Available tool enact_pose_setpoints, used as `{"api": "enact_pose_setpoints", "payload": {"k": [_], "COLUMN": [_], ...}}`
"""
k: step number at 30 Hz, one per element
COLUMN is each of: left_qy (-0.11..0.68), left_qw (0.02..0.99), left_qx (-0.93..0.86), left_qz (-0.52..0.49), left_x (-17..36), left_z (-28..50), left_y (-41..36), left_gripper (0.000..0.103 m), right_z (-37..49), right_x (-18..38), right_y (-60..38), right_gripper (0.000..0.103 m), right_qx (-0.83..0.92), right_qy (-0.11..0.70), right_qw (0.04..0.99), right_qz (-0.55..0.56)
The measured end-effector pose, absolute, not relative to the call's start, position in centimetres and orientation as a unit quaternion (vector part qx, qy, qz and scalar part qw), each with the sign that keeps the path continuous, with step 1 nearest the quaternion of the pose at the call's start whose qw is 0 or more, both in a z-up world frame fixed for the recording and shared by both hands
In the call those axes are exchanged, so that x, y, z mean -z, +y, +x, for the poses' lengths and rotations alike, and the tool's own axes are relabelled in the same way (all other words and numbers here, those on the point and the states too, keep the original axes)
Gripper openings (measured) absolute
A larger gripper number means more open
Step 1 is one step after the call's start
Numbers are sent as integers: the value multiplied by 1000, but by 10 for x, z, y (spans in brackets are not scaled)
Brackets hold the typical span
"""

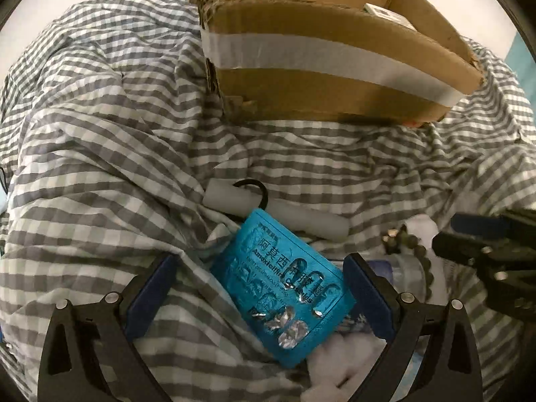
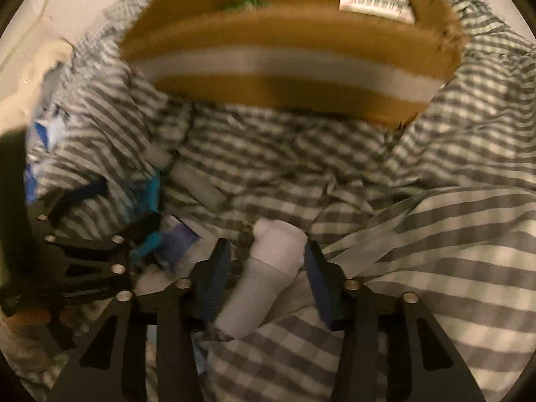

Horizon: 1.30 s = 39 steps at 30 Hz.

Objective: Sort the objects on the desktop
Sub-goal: 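Grasp the white plastic bottle with the right gripper while the left gripper grasps the blue blister pack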

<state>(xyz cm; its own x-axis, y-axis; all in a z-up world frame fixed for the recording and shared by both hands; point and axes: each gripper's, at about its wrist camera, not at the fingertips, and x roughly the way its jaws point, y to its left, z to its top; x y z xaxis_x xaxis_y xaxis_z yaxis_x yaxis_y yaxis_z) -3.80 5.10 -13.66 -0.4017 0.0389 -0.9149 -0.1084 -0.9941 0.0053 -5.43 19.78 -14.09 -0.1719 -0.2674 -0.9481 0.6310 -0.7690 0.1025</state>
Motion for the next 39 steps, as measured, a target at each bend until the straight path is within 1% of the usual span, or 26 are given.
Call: {"api": "enact_pose_setpoints", "payload": {"k": [2, 4, 6, 10, 14, 17, 19, 23, 25, 26, 30, 32, 33, 34, 36, 37, 39], "left_qy": [32, 34, 39, 45, 56, 61, 48, 37, 28, 18, -7, -11, -12, -11, 3, 11, -11], "left_qw": [41, 39, 43, 58, 67, 69, 74, 85, 87, 89, 87, 85, 83, 80, 65, 58, 56], "left_qx": [-839, -837, -834, -819, -810, -808, -808, -811, -813, -815, -810, -803, -800, -797, -791, -789, -791], "left_qz": [-542, -545, -548, -569, -580, -582, -583, -578, -574, -573, -580, -590, -594, -598, -609, -612, -609], "left_x": [139, 140, 139, 135, 130, 132, 134, 133, 130, 129, 129, 127, 126, 127, 135, 140, 145], "left_z": [-42, -45, -43, -38, -28, -26, -28, -28, -27, -29, -34, -33, -33, -34, -36, -38, -45], "left_y": [52, 53, 54, 54, 56, 57, 53, 49, 46, 44, 38, 40, 42, 45, 50, 53, 52], "left_gripper": [102, 102, 102, 102, 102, 102, 102, 101, 94, 92, 92, 92, 94, 99, 103, 103, 103], "right_z": [-59, -66, -70, -71, -75, -71, -70, -65, -62, -60, -55, -56, -56, -54, -55, -54, -51], "right_x": [154, 165, 173, 179, 193, 202, 199, 177, 162, 153, 129, 122, 120, 121, 125, 126, 128], "right_y": [193, 190, 189, 186, 186, 183, 185, 194, 198, 200, 204, 200, 201, 197, 193, 195, 198], "right_gripper": [34, 35, 39, 42, 52, 52, 52, 52, 52, 52, 52, 52, 52, 52, 52, 52, 52], "right_qx": [742, 732, 725, 717, 700, 694, 704, 734, 752, 760, 781, 782, 783, 783, 780, 779, 776], "right_qy": [176, 177, 176, 186, 189, 212, 207, 174, 165, 162, 169, 172, 173, 173, 175, 176, 175], "right_qw": [285, 283, 278, 271, 264, 261, 261, 290, 296, 301, 307, 309, 310, 311, 311, 312, 313], "right_qz": [581, 594, 605, 614, 636, 637, 628, 589, 566, 552, 516, 513, 511, 510, 514, 514, 519]}}
